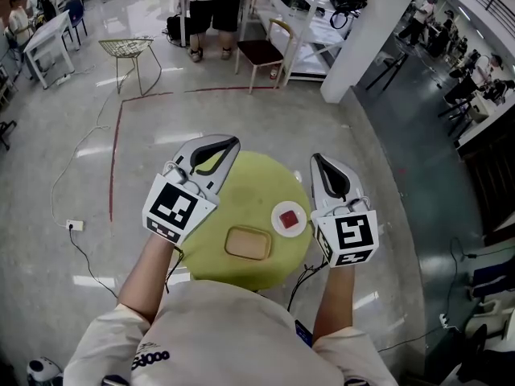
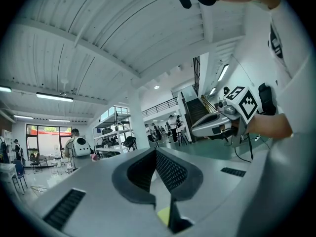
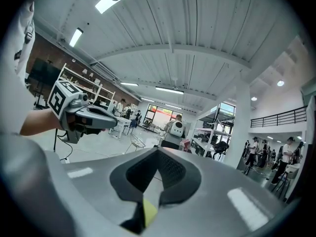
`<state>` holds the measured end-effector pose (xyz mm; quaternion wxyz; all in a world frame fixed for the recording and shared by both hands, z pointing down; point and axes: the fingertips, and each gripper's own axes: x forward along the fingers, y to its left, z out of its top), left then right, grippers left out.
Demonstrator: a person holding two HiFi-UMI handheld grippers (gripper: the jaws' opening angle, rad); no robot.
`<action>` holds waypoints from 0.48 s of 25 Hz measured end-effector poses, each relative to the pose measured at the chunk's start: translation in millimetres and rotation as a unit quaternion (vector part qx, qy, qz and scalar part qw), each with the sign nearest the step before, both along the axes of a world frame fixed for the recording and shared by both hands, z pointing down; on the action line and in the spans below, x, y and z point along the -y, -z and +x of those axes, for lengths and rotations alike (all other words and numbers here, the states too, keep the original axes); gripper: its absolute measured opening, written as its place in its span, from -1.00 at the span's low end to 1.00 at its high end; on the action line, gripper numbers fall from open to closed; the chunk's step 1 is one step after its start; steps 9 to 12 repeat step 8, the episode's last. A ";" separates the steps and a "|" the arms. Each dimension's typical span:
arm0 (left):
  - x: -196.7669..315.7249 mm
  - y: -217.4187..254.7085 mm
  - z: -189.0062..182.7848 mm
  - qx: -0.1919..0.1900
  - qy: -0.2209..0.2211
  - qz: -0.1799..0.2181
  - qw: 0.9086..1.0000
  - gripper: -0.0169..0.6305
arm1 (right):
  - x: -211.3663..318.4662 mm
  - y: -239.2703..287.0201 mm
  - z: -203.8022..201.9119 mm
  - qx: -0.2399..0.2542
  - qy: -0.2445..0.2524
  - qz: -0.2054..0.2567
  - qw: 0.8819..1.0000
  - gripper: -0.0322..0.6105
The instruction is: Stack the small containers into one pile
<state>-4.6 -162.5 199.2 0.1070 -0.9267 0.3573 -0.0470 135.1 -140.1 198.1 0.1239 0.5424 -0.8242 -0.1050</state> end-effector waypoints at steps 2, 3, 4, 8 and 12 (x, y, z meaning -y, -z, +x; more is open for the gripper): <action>-0.4 -1.8 0.1 0.000 -0.001 -0.002 1.000 -0.93 | -0.5 -3.1 -0.3 0.000 -0.001 -0.003 1.000 -0.87; -0.6 -2.8 0.0 0.001 -0.001 -0.003 1.000 -0.93 | -0.7 -4.5 -0.4 0.000 -0.001 -0.005 1.000 -0.87; -0.6 -3.7 -0.1 0.001 -0.001 -0.005 1.000 -0.93 | -0.6 -5.6 -0.5 0.000 -0.001 -0.006 1.000 -0.87; 0.1 -7.2 -0.3 0.003 0.000 -0.009 1.000 -0.93 | 0.8 -8.7 -0.6 -0.001 0.000 -0.010 1.000 -0.87; 0.1 -7.2 -0.3 0.003 0.000 -0.009 1.000 -0.93 | 0.8 -8.7 -0.6 -0.001 0.000 -0.010 1.000 -0.87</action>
